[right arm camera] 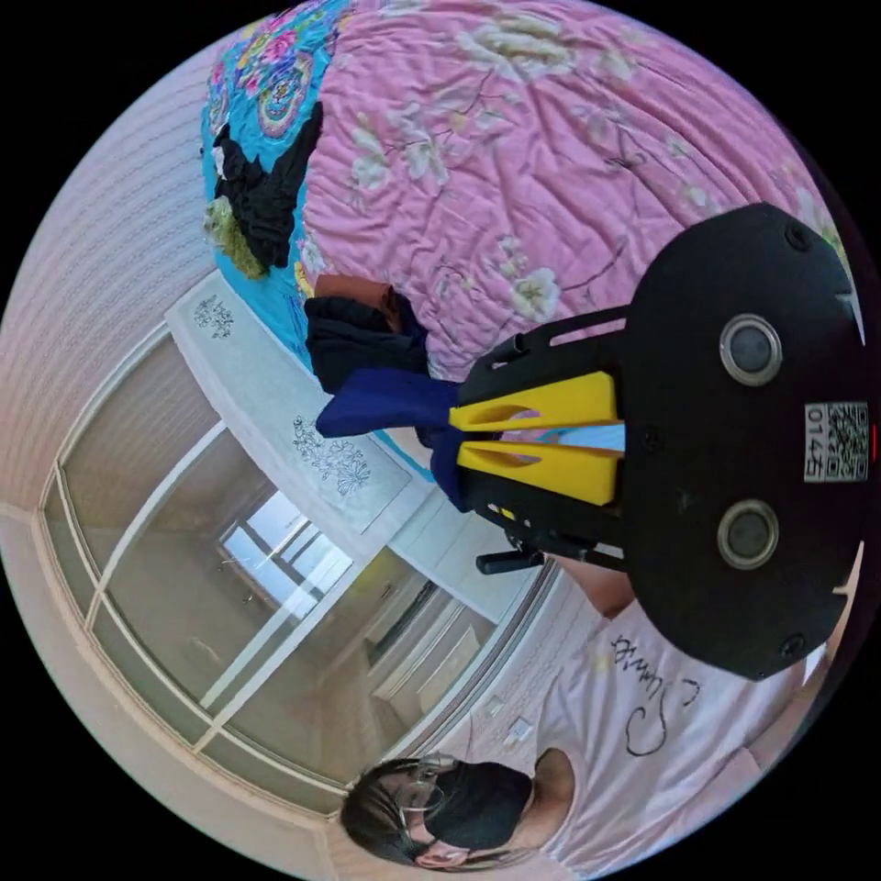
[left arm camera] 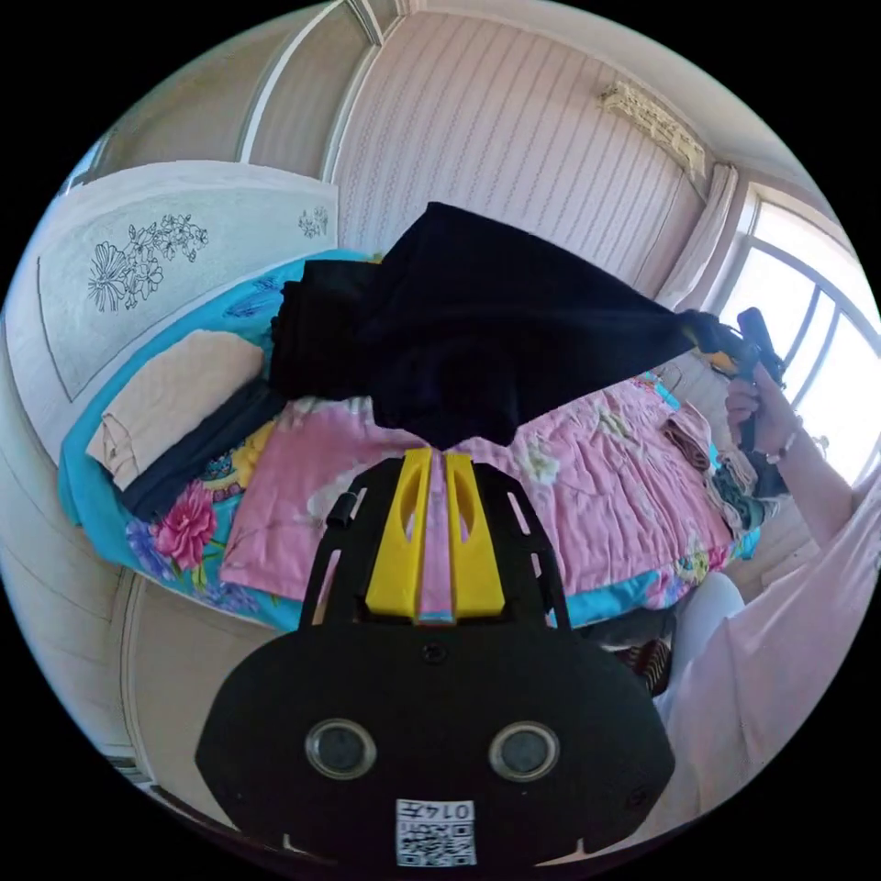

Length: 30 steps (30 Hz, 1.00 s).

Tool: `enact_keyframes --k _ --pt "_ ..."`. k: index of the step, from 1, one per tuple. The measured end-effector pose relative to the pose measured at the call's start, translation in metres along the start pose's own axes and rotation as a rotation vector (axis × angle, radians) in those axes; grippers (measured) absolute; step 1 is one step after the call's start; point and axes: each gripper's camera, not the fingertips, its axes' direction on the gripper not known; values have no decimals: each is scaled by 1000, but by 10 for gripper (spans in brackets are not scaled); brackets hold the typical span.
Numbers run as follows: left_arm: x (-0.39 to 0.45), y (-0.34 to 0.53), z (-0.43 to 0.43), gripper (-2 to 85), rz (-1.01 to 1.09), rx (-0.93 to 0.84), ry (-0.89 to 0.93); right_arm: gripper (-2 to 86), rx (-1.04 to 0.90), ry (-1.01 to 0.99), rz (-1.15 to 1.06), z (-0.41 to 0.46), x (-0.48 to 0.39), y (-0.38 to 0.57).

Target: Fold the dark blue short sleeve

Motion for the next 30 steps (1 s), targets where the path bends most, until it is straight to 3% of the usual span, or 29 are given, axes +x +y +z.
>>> enact_keyframes --k 3,5,7,10,18,20,21,23,30 --pt "31 34 3 2 4 -58 -18 10 37 154 174 -69 33 61" --pt "48 48 15 16 -16 -96 58 10 -43 292 393 -94 68 104" --pt "75 57 39 50 4 -199 217 10 -91 281 565 -114 100 157" --pt "112 63 68 73 45 -322 309 10 -34 215 646 -129 114 197" --pt "160 47 129 153 166 -358 -126 10 -35 175 578 -154 120 213" --pt "164 49 161 107 160 -464 -134 10 -32 163 570 -163 122 216" --pt "167 51 178 43 147 -544 -62 10 -23 146 573 -169 124 219" --pt "174 49 185 19 139 -574 -10 10 -8 132 579 -180 125 225" --pt "200 -39 133 -2 256 -287 -58 10 -133 105 533 -205 112 254"
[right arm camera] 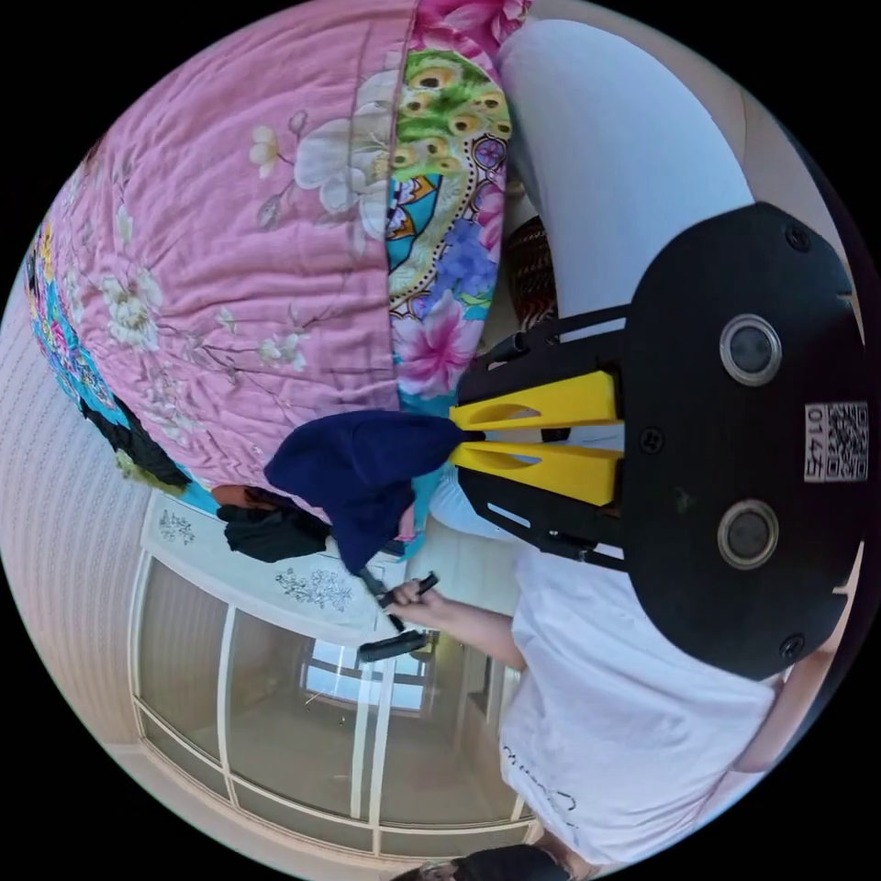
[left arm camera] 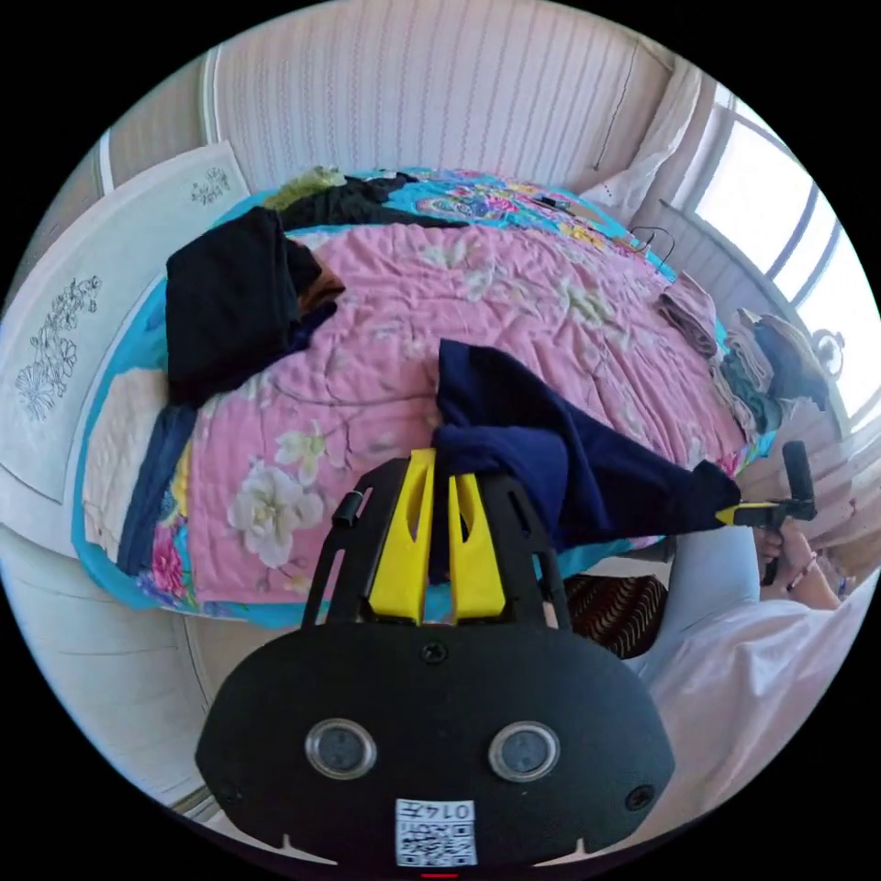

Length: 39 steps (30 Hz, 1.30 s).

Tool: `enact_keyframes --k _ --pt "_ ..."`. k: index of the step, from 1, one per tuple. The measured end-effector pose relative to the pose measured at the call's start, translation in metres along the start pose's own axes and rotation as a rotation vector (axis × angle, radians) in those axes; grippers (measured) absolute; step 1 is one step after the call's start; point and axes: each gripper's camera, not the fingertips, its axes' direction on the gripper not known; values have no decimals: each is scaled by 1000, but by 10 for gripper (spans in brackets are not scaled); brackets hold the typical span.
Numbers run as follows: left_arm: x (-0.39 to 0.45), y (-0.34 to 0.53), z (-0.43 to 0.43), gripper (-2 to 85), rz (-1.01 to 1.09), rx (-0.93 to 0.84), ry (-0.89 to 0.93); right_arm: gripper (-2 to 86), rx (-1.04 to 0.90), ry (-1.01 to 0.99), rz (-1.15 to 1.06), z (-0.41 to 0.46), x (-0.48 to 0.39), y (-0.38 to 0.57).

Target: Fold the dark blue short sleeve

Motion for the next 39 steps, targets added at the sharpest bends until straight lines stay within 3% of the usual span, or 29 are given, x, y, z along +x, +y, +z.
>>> enact_keyframes --k 6,12,15,19,24,30,36,39 --pt "120 -179 -57 13 418 246 -113 10 29 -83 -35 -22 2 21" --pt "207 -232 4 54 642 92 -223 9 33 56 66 -50 25 39" --pt "186 -209 34 51 574 58 -265 9 34 11 119 -62 42 45" --pt "125 -156 69 50 427 -85 -60 9 24 -3 126 -75 48 50" --pt "72 -72 125 64 277 -237 27 8 3 0 120 -85 47 55" --pt "31 -38 178 82 -79 -394 373 7 91 -12 92 -110 34 59" --pt "33 -70 186 35 18 -398 386 6 134 157 13 -136 8 43" --pt "23 -106 152 33 46 -290 455 7 223 198 -4 -157 -1 36"
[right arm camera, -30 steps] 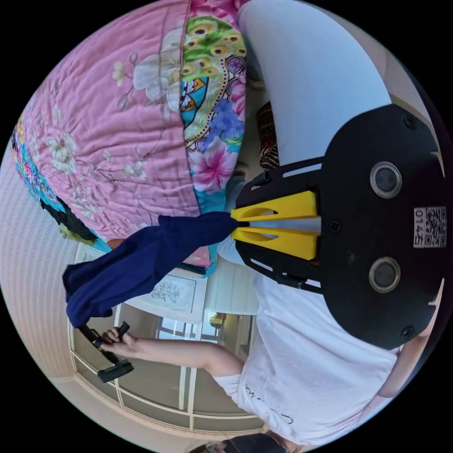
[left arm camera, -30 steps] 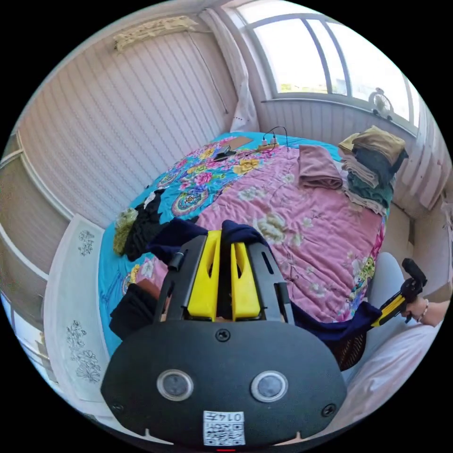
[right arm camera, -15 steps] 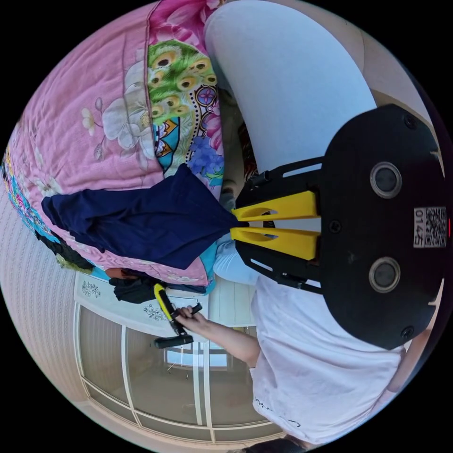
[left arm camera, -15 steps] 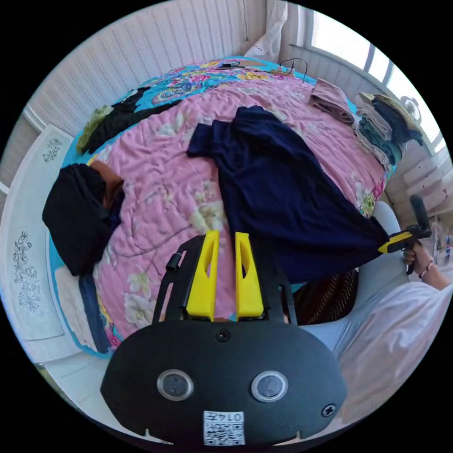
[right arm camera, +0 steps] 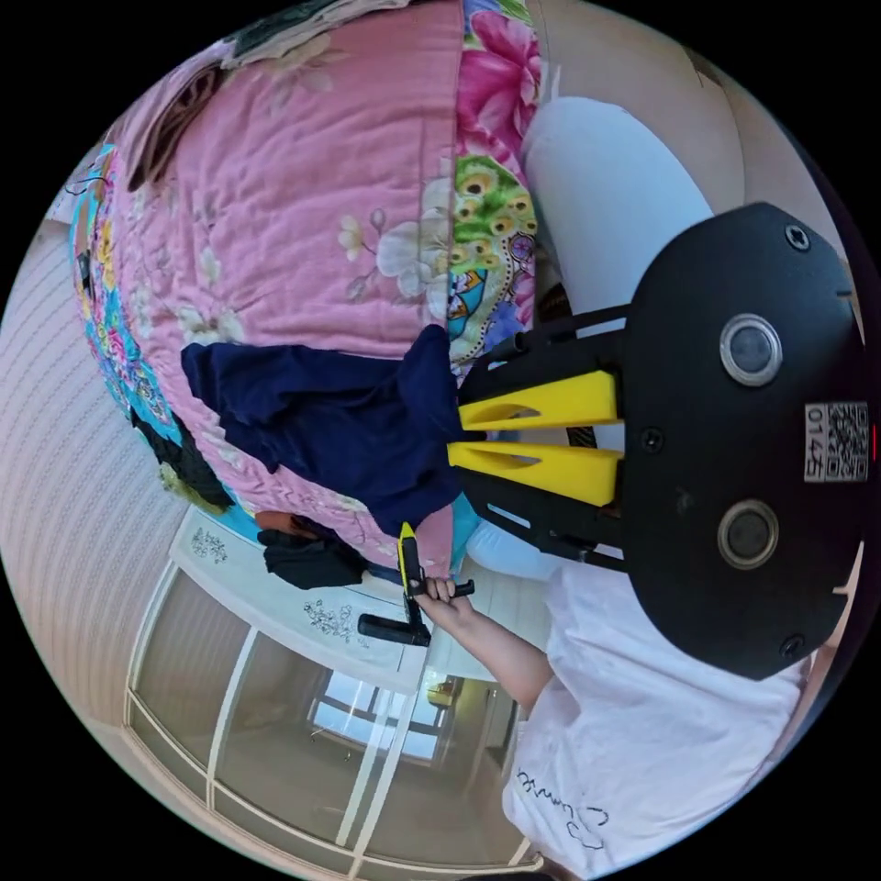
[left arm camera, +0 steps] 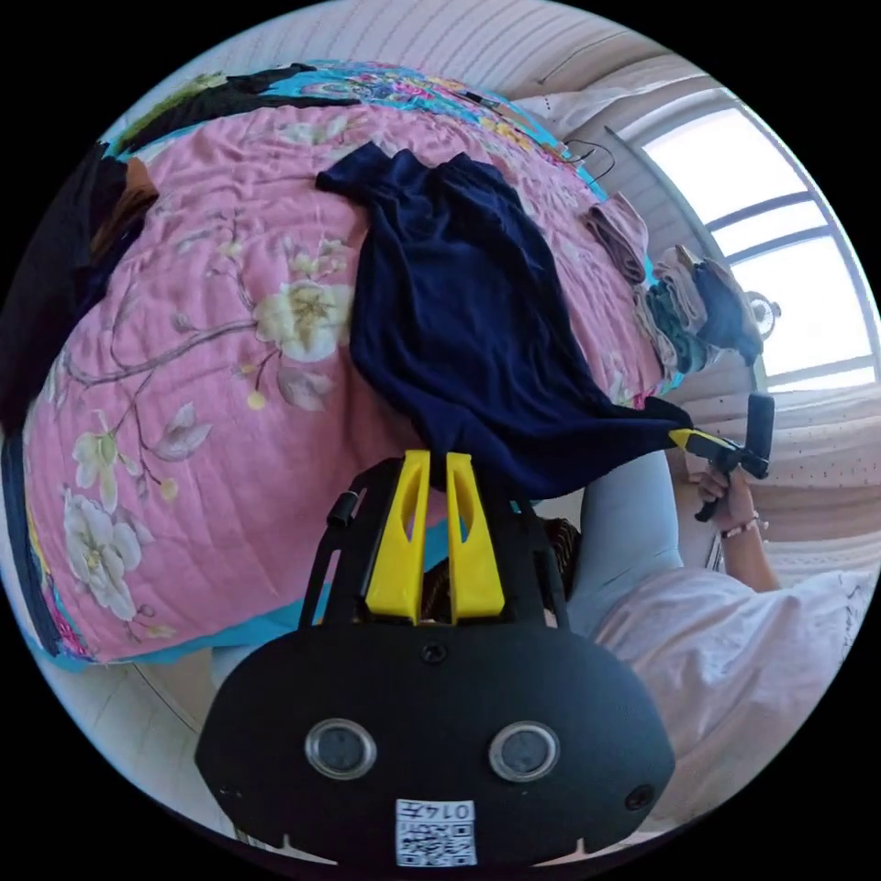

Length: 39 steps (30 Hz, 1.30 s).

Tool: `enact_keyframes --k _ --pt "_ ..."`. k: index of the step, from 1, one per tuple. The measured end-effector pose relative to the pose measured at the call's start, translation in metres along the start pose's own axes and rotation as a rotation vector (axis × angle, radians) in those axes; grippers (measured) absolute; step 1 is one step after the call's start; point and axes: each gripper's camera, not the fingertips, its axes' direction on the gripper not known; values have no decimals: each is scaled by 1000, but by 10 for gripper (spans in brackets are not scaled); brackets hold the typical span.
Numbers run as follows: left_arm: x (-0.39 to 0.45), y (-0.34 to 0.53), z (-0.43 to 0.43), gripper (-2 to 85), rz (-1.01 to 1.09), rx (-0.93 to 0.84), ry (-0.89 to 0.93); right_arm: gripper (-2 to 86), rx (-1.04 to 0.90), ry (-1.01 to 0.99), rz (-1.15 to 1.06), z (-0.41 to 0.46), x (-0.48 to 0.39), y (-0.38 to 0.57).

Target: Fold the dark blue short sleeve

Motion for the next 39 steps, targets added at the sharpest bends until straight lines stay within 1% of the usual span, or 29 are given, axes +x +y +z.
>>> enact_keyframes --k 2,4,5,7,11,15,19,21,23,25,26,27,29,32,33,34,35,37,39 --pt "2 -16 -31 37 15 96 5 8 83 31 43 -13 4 -6" --pt "-2 -36 -56 57 7 194 -50 11 134 73 97 -18 15 -12" --pt "-5 -40 -59 59 -10 202 -67 12 126 77 116 -17 20 -13" --pt "-18 -49 -68 64 -68 203 -143 15 46 92 199 -7 38 -14" --pt "-32 -38 -71 64 -51 202 -145 23 2 81 248 -4 50 2" --pt "-36 -22 -51 61 31 201 -146 33 13 70 284 -14 57 17" --pt "-22 -35 -24 78 125 280 -211 59 63 142 263 -27 54 15" --pt "-25 -52 -10 83 100 268 -172 78 85 171 250 -30 51 10" --pt "-33 -75 6 85 62 219 -73 96 101 181 240 -31 50 2" --pt "-46 -101 33 66 -23 78 71 110 150 148 266 -33 51 -6" --pt "-49 -106 39 59 -46 35 94 110 167 130 274 -34 50 -8" --pt "-54 -111 42 37 -81 -1 102 111 207 101 276 -38 48 -12" --pt "-56 -108 37 12 -61 26 120 112 236 121 264 -41 42 -18" --pt "-61 -96 22 -4 -34 32 130 114 169 201 260 -33 43 -30" --pt "-61 -87 12 -7 -14 41 133 111 100 223 283 -24 49 -33" --pt "-61 -76 3 -8 9 45 141 106 33 209 316 -15 56 -34" --pt "-61 -69 -2 -8 20 47 142 94 9 191 327 -12 58 -34" --pt "-60 -36 -20 -9 52 59 122 49 12 152 335 -14 60 -29" --pt "-59 -7 -30 -9 60 58 97 32 33 105 324 -21 56 -23"
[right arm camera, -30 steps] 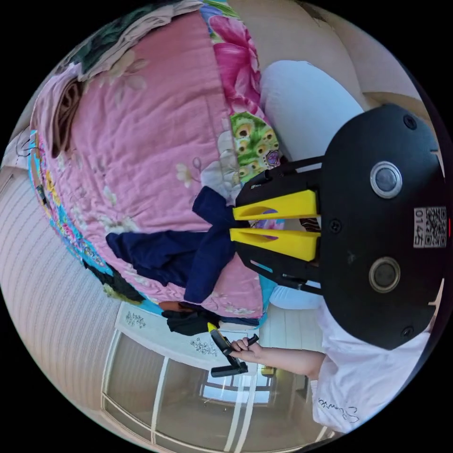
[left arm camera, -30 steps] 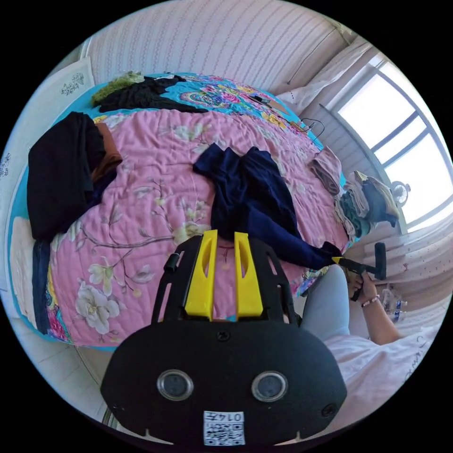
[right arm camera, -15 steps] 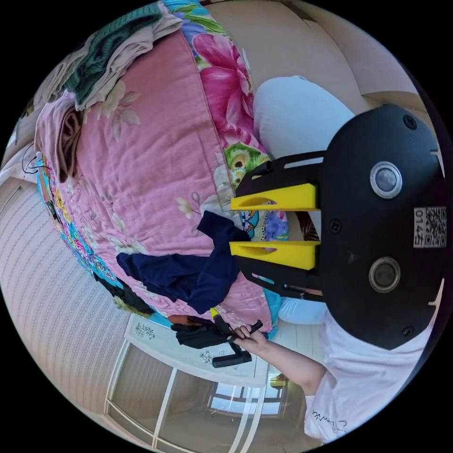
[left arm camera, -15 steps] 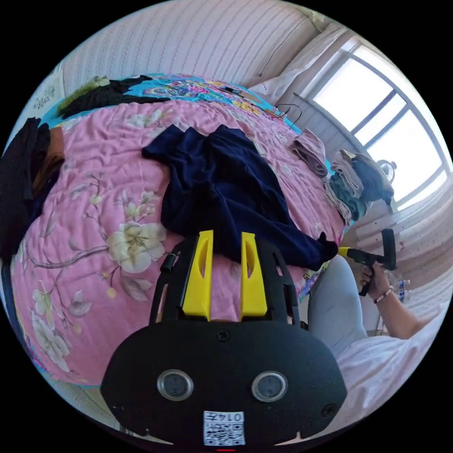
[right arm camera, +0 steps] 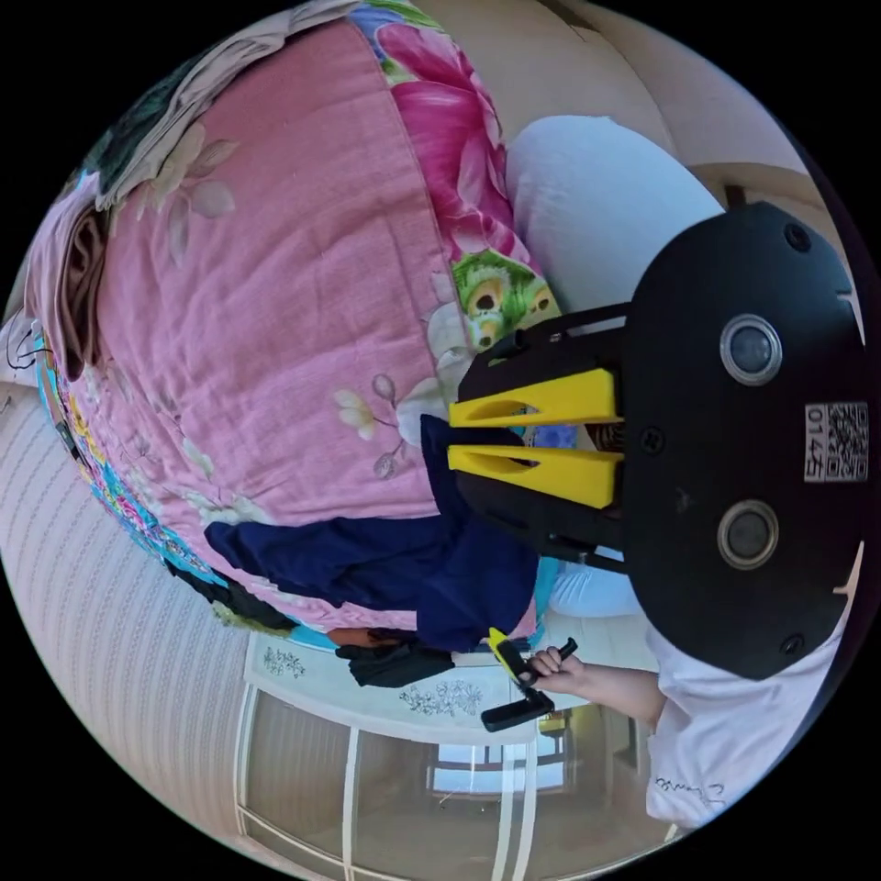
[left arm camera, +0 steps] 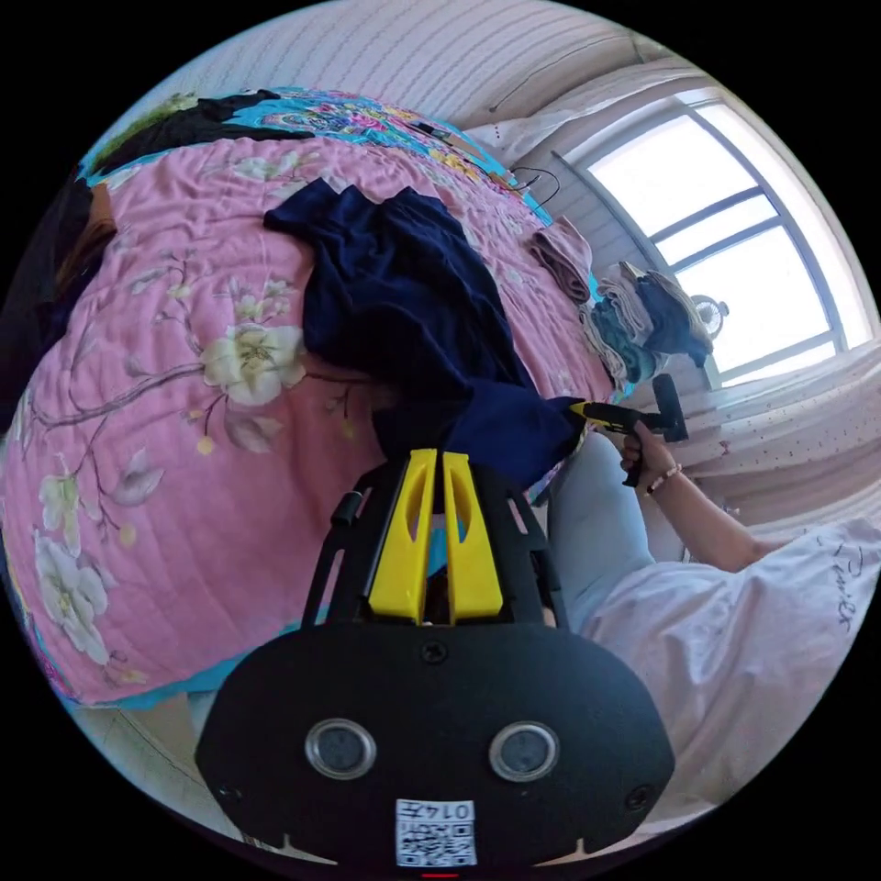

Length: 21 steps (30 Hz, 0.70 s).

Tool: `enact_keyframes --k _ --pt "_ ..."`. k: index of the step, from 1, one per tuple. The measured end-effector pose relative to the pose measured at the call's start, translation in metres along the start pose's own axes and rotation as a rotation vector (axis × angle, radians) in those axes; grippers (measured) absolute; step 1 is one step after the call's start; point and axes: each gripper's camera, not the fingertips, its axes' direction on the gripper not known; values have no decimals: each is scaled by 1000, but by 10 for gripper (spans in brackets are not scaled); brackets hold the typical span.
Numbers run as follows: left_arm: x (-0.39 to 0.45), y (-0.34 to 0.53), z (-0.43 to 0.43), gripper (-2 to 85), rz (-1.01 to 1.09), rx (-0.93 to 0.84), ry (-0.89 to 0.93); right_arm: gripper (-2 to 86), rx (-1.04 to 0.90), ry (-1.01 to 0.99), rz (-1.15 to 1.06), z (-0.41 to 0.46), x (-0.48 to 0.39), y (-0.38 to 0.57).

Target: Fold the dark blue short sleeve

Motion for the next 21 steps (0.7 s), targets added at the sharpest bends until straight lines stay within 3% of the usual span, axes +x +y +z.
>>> enact_keyframes --k 5,9,17,21 --pt "3 64 -9 -10 -84 -16 -154 18 -61 -45 -48 -12 -5 22" --pt "0 84 -18 -9 -165 58 -102 14 -133 -64 -56 -8 -9 36" --pt "38 34 -40 30 -10 209 -181 13 -71 -36 -63 -17 -33 41" --pt "42 24 -32 68 -74 102 -394 12 -76 35 -18 -13 -37 52"
